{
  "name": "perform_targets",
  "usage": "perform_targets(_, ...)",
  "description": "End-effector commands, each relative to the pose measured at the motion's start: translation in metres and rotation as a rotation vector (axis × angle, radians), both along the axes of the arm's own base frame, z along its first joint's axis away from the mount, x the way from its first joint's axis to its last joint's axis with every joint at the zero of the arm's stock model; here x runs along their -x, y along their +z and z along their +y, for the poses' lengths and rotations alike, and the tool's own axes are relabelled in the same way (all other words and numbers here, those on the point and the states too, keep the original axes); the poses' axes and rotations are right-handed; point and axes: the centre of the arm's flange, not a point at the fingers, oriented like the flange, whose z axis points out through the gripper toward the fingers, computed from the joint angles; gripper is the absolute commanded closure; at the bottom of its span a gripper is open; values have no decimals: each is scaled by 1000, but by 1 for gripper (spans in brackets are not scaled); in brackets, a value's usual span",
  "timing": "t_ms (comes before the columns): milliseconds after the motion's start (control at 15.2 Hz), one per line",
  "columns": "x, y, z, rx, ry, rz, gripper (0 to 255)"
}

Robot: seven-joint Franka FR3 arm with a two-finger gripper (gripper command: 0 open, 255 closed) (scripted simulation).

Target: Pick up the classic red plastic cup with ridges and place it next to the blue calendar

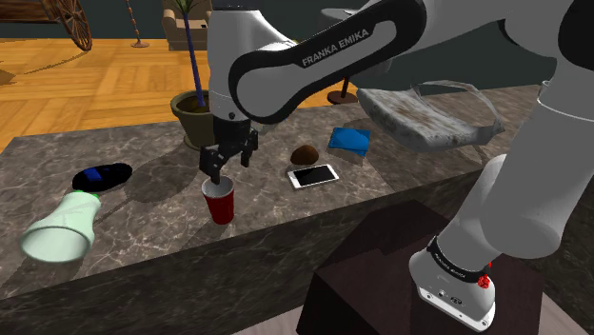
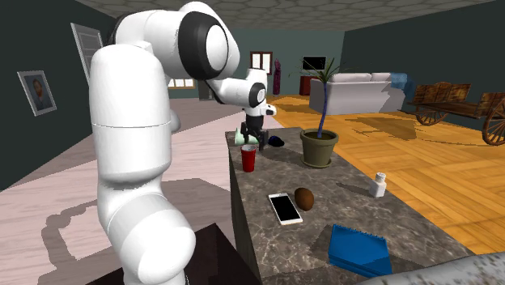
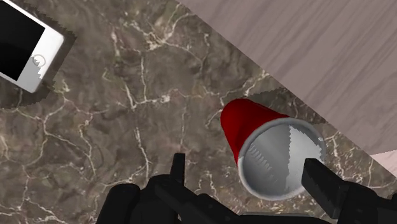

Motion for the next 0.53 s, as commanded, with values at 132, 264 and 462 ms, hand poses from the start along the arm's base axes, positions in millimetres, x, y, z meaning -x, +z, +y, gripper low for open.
perform_targets(132, -3, -21, 5, -1, 1, -1, 0)
perform_targets(264, -4, -32, 6, -1, 1, -1, 0)
perform_targets(462, -4, -35, 6, -1, 1, -1, 0)
